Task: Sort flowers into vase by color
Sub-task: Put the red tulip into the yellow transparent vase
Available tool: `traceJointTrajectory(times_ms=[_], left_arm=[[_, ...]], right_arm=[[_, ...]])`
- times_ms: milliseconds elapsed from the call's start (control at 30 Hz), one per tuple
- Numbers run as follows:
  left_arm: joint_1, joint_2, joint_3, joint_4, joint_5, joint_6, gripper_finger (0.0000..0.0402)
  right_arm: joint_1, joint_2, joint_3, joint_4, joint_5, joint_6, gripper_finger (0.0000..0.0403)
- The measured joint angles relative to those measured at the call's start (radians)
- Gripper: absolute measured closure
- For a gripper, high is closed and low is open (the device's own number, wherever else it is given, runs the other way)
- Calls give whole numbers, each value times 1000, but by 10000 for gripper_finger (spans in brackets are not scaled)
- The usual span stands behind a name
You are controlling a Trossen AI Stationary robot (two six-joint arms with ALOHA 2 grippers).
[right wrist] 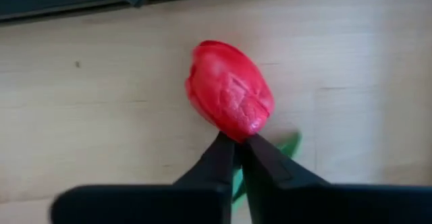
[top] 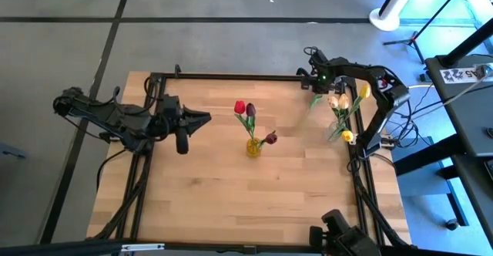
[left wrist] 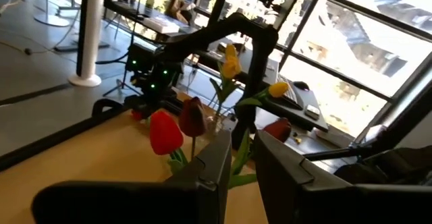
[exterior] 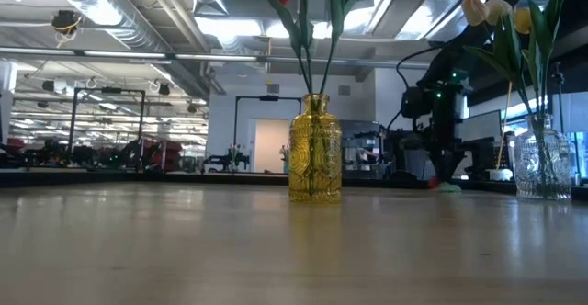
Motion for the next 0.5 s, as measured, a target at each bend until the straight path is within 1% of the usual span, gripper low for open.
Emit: traceJointTrajectory(times_ms=[67, 133, 300, 367, 433, 500], left_arm=[[-11, 0, 0, 0, 0, 0, 340], [-15, 0, 0, 0, 1, 6, 340], [-16, -12, 0, -1, 0, 26, 340], [-22, -29, 0, 1, 1, 21, 340], [-29, -53, 0, 0, 10, 27, 340], [-34, -80, 0, 0, 14, 27, 340]], right_arm=[[13, 0, 0, -10, 16, 15, 393], [27, 0, 0, -8, 14, 17, 393], [61, 19, 0, -6, -2, 17, 343], [77, 27, 0, 5, 0, 19, 335], [92, 25, -1, 39, -2, 19, 349], [110, 8, -1, 83, -3, 19, 381]])
